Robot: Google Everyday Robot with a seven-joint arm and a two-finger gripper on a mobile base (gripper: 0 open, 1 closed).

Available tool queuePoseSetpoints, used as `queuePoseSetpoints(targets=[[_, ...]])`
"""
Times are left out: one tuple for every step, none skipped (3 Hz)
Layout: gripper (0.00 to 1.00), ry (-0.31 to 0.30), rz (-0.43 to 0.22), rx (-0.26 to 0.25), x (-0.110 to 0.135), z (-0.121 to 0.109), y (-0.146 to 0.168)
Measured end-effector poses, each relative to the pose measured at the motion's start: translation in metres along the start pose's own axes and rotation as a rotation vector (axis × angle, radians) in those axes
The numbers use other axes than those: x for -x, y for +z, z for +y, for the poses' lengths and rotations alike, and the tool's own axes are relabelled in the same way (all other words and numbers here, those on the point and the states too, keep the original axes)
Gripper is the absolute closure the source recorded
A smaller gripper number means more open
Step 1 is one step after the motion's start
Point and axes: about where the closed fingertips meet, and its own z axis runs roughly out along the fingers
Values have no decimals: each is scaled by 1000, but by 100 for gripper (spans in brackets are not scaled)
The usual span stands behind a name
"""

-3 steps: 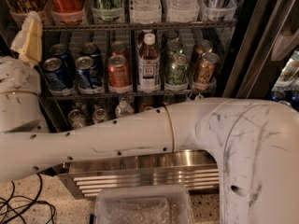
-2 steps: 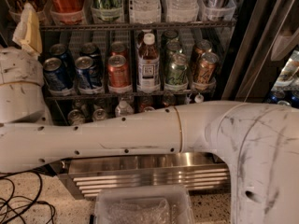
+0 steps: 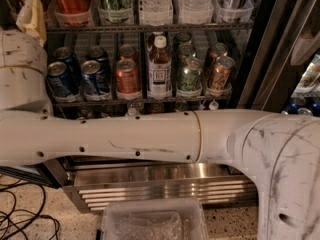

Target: Pick orange can from top shelf of fridge

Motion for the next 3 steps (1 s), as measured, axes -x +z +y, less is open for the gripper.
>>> queuePoseSetpoints(targets=[[41,5,67,-25,4,-2,9],[42,6,174,-25,-4,3,12],[40,32,286,-40,-27,9,4]])
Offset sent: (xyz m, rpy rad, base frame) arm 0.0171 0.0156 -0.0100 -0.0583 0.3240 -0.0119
